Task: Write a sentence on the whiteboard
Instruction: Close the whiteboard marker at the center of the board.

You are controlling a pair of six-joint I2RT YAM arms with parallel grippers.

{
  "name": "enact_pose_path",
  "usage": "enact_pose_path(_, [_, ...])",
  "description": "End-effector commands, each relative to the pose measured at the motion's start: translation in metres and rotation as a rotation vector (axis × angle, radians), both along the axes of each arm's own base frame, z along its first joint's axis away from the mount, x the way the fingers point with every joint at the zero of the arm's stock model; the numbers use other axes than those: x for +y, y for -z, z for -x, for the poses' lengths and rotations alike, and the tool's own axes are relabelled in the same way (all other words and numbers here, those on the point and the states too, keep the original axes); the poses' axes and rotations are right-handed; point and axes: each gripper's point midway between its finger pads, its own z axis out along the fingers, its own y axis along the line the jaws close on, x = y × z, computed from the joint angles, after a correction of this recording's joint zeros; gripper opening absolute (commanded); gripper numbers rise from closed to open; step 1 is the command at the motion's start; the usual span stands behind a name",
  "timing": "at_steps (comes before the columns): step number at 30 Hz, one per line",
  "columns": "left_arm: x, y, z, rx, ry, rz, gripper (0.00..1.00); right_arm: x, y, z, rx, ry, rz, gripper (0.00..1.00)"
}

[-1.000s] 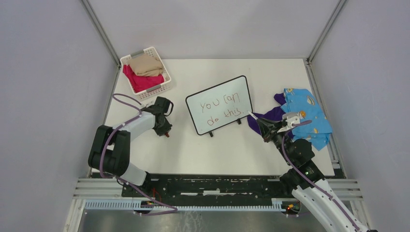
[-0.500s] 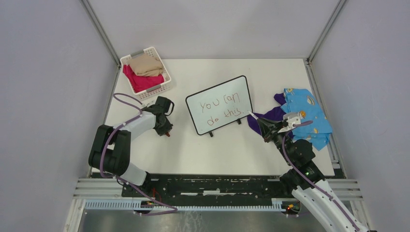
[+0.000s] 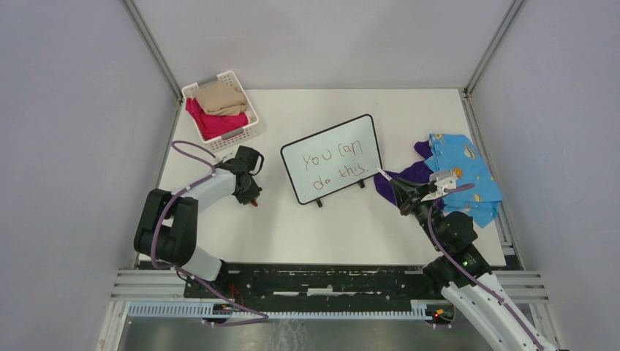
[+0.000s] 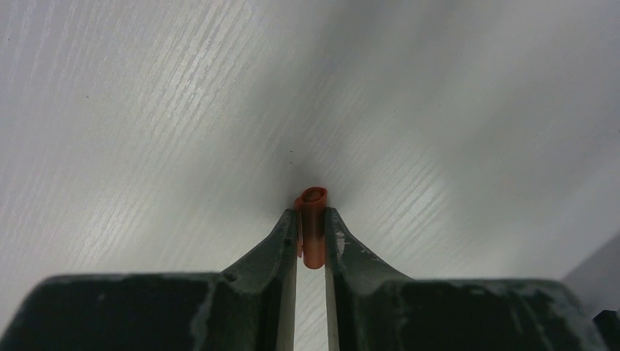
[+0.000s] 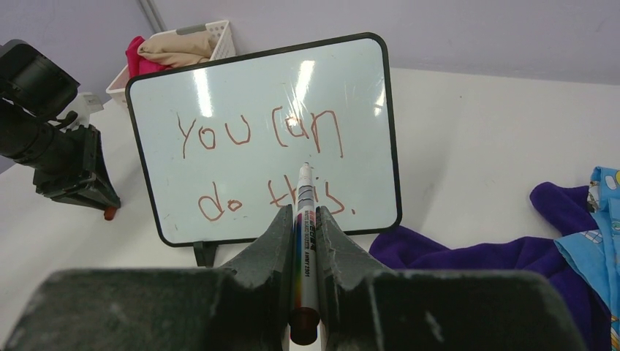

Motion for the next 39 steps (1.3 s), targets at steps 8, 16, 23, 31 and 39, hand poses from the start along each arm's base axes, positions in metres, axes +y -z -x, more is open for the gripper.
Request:
enact_pose_path(8, [0.004, -0.021, 0.001, -0.081, -0.049, 0.005, 0.02, -0.005, -0.008, 0.000, -0.024, 0.024, -0.008, 0.00])
enact_pose_path(16, [0.017, -0.122, -0.016, -0.373, -0.056, -0.008, 0.02, -0.008, -0.026, 0.000, -0.055, 0.037, 0.008, 0.00])
enact_pose_path(23, [0.018, -0.256, -0.016, -0.828, 0.004, 0.081, 0.02, 0.001, -0.066, -0.003, -0.113, 0.006, -0.046, 0.00])
enact_pose_path(31, [-0.043, -0.343, 0.000, -1.082, 0.285, 0.391, 0.02, 0.031, -0.156, -0.006, -0.251, -0.122, -0.203, 0.00])
enact_pose_path(39, [-0.089, -0.423, 0.025, -1.342, 0.493, 0.724, 0.02, 0.077, -0.214, 0.009, -0.362, -0.181, -0.212, 0.00])
